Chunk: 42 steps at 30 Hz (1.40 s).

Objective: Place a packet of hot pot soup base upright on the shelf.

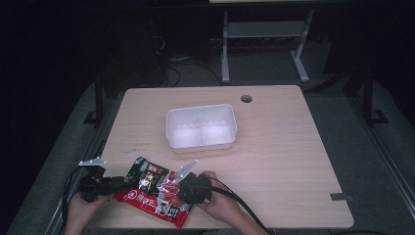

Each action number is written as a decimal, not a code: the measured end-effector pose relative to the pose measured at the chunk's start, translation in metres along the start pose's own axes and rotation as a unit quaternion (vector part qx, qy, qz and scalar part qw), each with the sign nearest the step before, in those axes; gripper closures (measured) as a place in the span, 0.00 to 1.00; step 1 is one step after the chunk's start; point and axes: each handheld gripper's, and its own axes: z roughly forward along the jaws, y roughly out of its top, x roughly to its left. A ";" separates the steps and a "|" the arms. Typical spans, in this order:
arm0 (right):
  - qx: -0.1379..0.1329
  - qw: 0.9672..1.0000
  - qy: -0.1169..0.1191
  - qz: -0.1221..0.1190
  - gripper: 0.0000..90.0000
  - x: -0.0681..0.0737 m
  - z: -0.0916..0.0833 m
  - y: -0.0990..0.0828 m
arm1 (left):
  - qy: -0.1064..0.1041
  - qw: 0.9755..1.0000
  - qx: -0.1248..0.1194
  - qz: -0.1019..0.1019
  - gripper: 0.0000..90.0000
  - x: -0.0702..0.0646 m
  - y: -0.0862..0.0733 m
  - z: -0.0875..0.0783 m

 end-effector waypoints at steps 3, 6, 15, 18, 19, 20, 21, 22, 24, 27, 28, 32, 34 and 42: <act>-0.001 1.000 -0.001 -0.003 0.90 0.001 0.001 0.000 | -0.012 1.000 0.003 -0.002 0.59 -0.001 0.000 0.002; -0.002 1.000 0.000 -0.002 0.90 0.002 0.002 0.000 | -0.032 0.999 0.002 -0.001 0.70 -0.002 0.000 0.004; -0.004 1.000 0.006 -0.001 0.86 0.002 0.003 0.000 | -0.024 1.000 0.003 0.013 0.93 -0.008 0.004 0.004; -0.004 1.000 0.010 0.002 0.84 0.001 0.003 0.001 | -0.023 1.000 -0.001 0.015 0.96 -0.009 0.005 0.004; -0.005 1.000 0.017 0.006 0.81 0.001 0.003 0.001 | -0.014 1.000 -0.011 0.020 0.98 -0.012 0.006 0.002; -0.006 1.000 0.020 0.008 0.80 0.000 0.002 0.000 | -0.014 1.000 -0.011 0.020 0.99 -0.012 0.006 0.002; -0.005 1.000 0.025 0.009 0.78 0.000 0.002 0.000 | -0.008 0.999 -0.017 0.027 1.00 -0.015 0.009 -0.001; -0.006 0.999 0.030 0.011 0.76 -0.001 0.001 0.000 | -0.005 0.999 -0.020 0.032 1.00 -0.018 0.010 -0.001; -0.008 0.999 0.034 0.014 0.72 -0.003 -0.001 0.000 | -0.001 0.999 -0.022 0.039 1.00 -0.021 0.011 -0.002; -0.014 0.999 0.031 0.020 0.66 -0.007 -0.008 -0.002 | -0.001 0.999 -0.028 0.046 1.00 -0.027 0.013 -0.006; -0.017 0.999 0.030 0.022 0.65 -0.008 -0.011 -0.003 | -0.001 0.999 -0.028 0.046 1.00 -0.027 0.013 -0.006; -0.025 0.999 0.026 0.032 0.60 -0.017 -0.023 -0.006 | 0.000 0.997 -0.041 0.060 1.00 -0.037 0.019 -0.012; -0.026 0.999 0.026 0.035 0.59 -0.019 -0.027 -0.007 | 0.000 0.997 -0.042 0.069 1.00 -0.042 0.022 -0.014; -0.053 0.997 0.016 0.057 0.51 -0.035 -0.055 -0.014 | -0.013 0.993 -0.050 0.107 1.00 -0.065 0.045 -0.027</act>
